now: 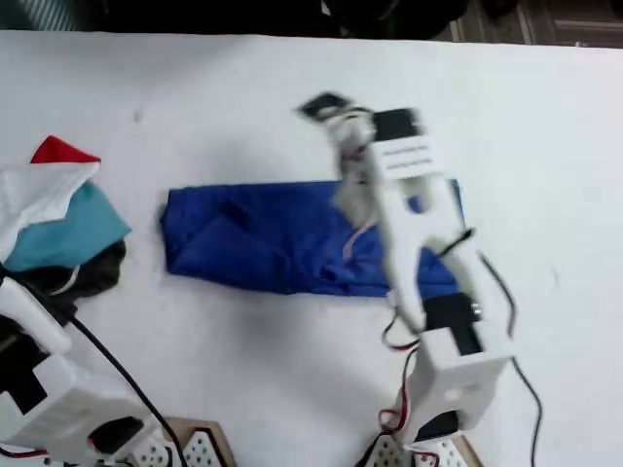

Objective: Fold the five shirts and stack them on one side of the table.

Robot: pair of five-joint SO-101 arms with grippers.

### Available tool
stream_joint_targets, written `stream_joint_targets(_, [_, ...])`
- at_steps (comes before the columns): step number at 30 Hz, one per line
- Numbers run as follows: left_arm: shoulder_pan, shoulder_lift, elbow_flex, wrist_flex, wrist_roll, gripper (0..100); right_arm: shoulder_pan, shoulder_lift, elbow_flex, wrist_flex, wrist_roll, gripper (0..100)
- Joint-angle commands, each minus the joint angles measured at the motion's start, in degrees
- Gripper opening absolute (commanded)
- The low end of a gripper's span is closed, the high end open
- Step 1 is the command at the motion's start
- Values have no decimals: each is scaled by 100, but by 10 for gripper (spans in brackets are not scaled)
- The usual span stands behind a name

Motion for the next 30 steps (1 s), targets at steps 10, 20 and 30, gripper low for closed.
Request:
stream_joint_targets(10, [-13,-242,-158,-9,-404,147,1068,734,18,-497,-62,293])
stream_joint_targets(20, [-13,-242,-158,-9,-404,146,1314,1270,26,-813,-62,276])
stream_joint_targets(30, [-13,-242,-158,-9,-413,146,1332,2264,26,-1007,-18,276])
